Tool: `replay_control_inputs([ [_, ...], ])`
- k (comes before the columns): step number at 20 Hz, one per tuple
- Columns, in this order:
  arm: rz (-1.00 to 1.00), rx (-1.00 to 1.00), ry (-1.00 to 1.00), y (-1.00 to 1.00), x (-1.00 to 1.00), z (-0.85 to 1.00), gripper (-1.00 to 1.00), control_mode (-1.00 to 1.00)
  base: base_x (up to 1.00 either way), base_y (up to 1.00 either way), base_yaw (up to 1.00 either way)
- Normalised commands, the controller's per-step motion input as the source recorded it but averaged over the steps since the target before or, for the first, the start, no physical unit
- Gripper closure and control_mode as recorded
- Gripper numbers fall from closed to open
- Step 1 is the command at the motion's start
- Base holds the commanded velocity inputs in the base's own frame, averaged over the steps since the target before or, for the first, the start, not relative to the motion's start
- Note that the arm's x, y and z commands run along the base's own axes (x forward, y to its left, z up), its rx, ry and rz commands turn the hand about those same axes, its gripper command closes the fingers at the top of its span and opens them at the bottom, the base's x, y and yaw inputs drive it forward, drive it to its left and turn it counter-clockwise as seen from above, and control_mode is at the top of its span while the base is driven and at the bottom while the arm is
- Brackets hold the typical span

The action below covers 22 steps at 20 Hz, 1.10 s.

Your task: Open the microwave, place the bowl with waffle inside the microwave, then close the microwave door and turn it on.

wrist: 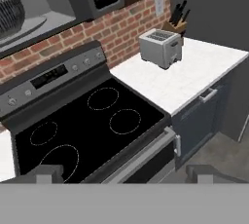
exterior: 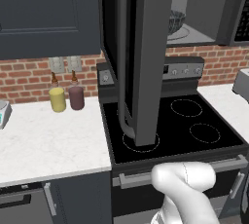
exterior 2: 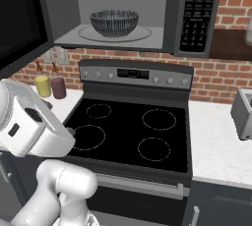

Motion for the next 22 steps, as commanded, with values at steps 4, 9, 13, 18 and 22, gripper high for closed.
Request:
replay_control_inputs([
  [4, 0.18, -0.14, -0.03, 0.48, -0.38, -0.02, -1.00, -1.00, 0.00, 0.00, 0.00],
  [9, 0.17, -0.21, -0.16, 0.55, -0.54, 0.00, -1.00, -1.00, 0.00, 0.00, 0.00],
  [13, 0.15, -0.28, -0.19, 0.47, -0.56, 0.00, -1.00, -1.00, 0.00, 0.00, 0.00],
  [18, 0.14, -0.23, -0.05, 0.55, -0.27, 0.00, -1.00, -1.00, 0.00, 0.00, 0.00],
  [22, 0.13, -0.11, -0.06, 0.64, -0.12, 0.11, -1.00, -1.00, 0.00, 0.00, 0.00],
])
